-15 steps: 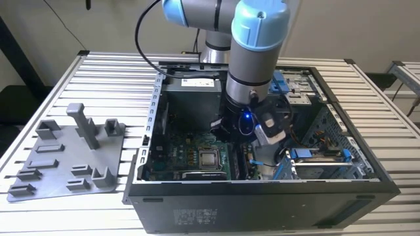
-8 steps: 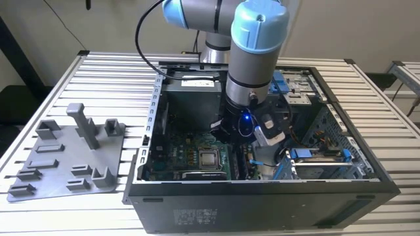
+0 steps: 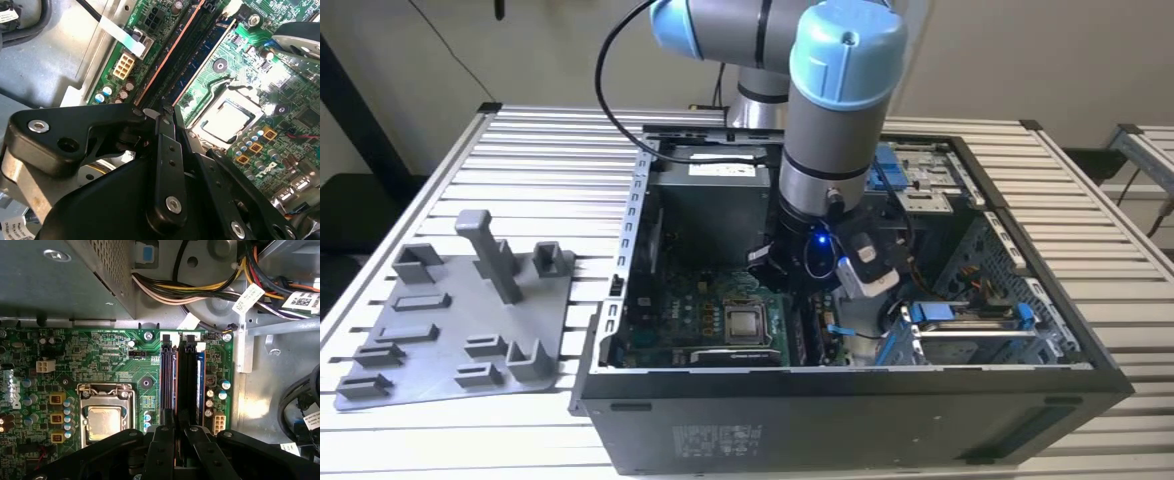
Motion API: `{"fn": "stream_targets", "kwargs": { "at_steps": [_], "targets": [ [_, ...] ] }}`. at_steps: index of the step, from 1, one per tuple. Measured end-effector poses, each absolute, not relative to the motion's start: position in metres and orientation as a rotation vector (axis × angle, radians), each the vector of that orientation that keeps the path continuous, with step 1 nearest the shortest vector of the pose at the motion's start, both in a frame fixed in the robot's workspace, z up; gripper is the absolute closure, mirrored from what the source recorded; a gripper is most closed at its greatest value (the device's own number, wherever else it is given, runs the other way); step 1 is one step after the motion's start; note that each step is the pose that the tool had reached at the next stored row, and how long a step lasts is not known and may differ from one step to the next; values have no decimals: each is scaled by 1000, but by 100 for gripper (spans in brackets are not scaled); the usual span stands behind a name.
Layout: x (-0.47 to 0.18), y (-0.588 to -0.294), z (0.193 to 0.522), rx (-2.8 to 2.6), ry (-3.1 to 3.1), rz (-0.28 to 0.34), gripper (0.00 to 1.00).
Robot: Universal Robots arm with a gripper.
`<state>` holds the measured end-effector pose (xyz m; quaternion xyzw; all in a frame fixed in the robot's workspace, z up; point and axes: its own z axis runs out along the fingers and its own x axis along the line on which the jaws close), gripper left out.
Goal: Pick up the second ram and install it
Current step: 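Insert the second ram into the second slot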
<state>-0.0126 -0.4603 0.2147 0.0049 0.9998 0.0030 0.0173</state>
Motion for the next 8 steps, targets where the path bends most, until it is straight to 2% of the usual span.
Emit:
{"fn": "stream_targets", "kwargs": {
  "at_steps": [8],
  "targets": [
    [-13,-460,214,15,3107,9,86]
  ]
}}
